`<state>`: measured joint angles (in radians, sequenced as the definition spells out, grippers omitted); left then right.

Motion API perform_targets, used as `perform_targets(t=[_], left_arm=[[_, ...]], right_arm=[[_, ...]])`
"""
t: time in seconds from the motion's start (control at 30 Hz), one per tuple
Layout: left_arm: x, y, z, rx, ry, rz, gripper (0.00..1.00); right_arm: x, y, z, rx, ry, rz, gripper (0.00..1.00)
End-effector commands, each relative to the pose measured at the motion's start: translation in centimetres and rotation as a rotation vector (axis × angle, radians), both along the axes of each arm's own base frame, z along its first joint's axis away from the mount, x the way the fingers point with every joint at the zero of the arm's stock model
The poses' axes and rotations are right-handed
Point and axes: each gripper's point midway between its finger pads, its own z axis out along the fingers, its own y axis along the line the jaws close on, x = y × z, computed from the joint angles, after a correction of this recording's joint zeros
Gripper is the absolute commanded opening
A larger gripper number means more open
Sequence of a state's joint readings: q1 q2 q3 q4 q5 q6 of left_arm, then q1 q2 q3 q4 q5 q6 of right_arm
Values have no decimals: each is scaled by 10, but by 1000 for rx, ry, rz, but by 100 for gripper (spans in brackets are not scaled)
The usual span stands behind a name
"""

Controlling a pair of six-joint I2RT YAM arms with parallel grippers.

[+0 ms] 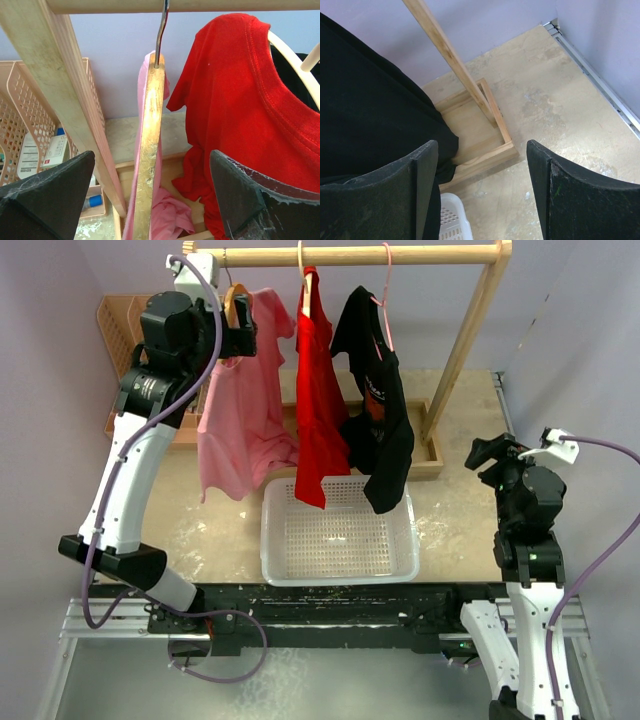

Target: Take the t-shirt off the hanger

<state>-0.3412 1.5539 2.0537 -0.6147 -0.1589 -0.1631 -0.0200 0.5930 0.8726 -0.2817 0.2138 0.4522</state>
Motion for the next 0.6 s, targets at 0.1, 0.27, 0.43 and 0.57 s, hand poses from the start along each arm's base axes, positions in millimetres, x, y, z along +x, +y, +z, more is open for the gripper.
perform_targets(t=[0.1, 0.27, 0.43, 0.57], left_arm=[[13, -11, 13, 4, -57, -40, 77], [19, -12, 11, 8, -61, -36, 53], [18, -13, 17, 3, -103, -44, 34], [18, -12, 26, -9, -150, -42, 16]], right_arm=[[-1, 2, 25, -6, -68, 15, 74], [0, 2, 25, -9, -67, 17, 73], [4, 4, 20, -6, -55, 29, 73], [7, 6, 18, -3, -50, 38, 73]])
